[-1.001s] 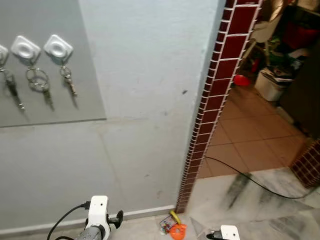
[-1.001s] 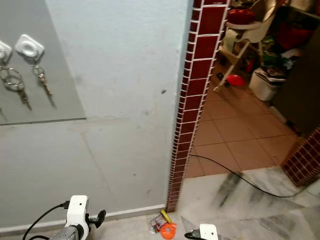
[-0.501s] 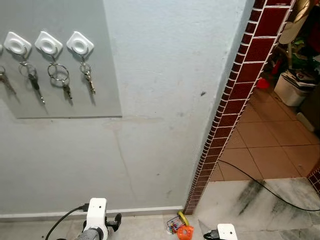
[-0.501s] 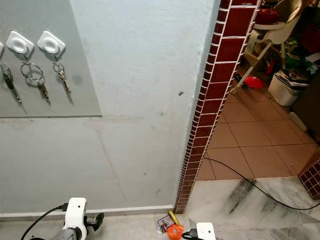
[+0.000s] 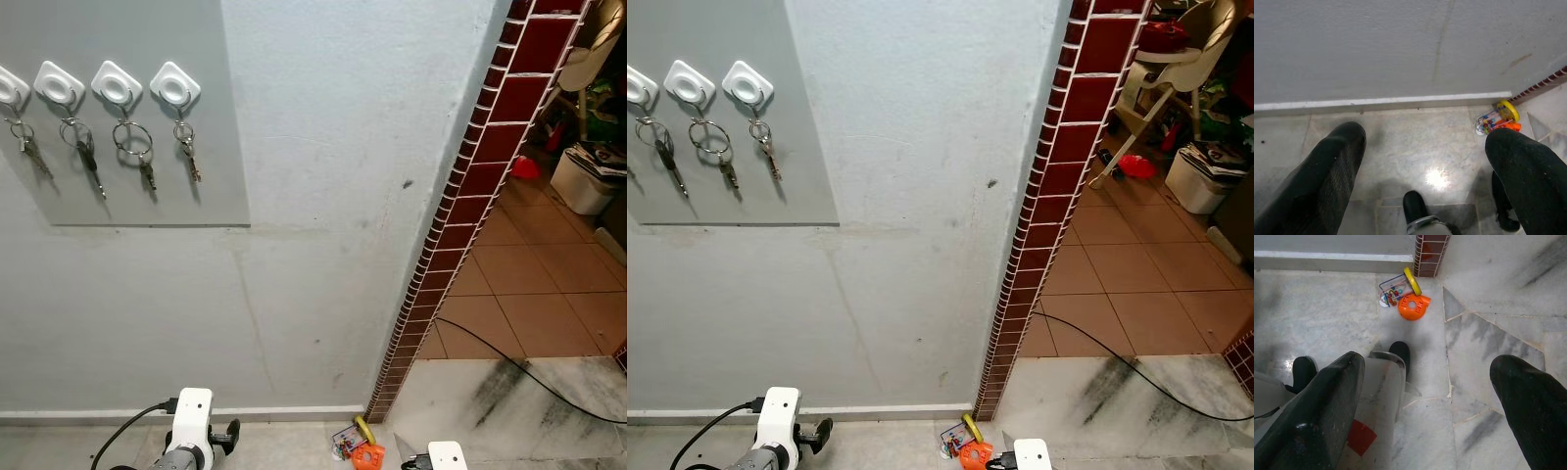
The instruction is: Hang keys on a hook
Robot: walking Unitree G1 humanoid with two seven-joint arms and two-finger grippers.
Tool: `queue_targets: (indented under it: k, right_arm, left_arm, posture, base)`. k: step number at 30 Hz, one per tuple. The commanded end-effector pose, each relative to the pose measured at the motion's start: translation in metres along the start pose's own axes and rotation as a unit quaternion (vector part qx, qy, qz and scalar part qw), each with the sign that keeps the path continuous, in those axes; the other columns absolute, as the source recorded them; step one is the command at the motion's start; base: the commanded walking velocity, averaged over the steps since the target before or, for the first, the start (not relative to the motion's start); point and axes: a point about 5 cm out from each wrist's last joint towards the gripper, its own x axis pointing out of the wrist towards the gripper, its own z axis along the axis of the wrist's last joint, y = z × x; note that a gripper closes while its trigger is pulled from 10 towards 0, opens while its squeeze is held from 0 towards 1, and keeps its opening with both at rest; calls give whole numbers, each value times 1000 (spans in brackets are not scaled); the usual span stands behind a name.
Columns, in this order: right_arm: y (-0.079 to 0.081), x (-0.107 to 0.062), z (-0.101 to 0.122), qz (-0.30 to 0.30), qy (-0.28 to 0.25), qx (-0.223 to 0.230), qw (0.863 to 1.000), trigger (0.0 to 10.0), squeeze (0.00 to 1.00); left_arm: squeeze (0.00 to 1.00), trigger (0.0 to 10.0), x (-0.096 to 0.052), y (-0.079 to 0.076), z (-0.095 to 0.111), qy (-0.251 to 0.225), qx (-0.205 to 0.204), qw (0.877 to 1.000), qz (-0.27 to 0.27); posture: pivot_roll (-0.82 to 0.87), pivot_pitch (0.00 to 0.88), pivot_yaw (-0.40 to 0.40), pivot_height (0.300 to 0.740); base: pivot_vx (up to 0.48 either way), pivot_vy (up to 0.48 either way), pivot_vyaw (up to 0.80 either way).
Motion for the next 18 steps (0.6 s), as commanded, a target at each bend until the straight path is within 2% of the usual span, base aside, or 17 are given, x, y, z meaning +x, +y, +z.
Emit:
queue_targets:
  k: [1, 3, 6, 10, 18]
  right_arm:
    - [0, 0, 0, 0, 2, -14, 1000, 10000, 0]
    - [0, 0, 1, 4, 1, -26, 1000, 10000, 0]
    - [-4, 0, 3, 4, -1, -39, 999, 10000, 0]
    - [-8, 1, 7, 4, -4, -50, 999, 10000, 0]
    - [-14, 2, 15, 2, -11, -66, 998, 10000, 0]
  left_arm:
    - [0, 10000, -1, 2, -1, 2, 21, 1000, -5]
    - [0, 10000, -1, 0, -2, 4, 29, 999, -13]
    - [0, 10000, -3, -4, -8, 12, 65, 997, -34]
    - [0, 10000, -4, -5, -12, 18, 75, 996, -38]
    - [0, 10000, -9, -1, -24, 28, 66, 997, -32]
  posture:
    - [-55, 0, 18, 740]
    - [-56, 0, 19, 740]
    - [-56, 0, 19, 740]
    - [-53, 0, 17, 740]
    - [-43, 0, 12, 740]
  base:
    - [0, 0, 0]
    - [0, 0, 0]
    - [0, 0, 0]
    - [0, 0, 0]
    - [0, 0, 0]
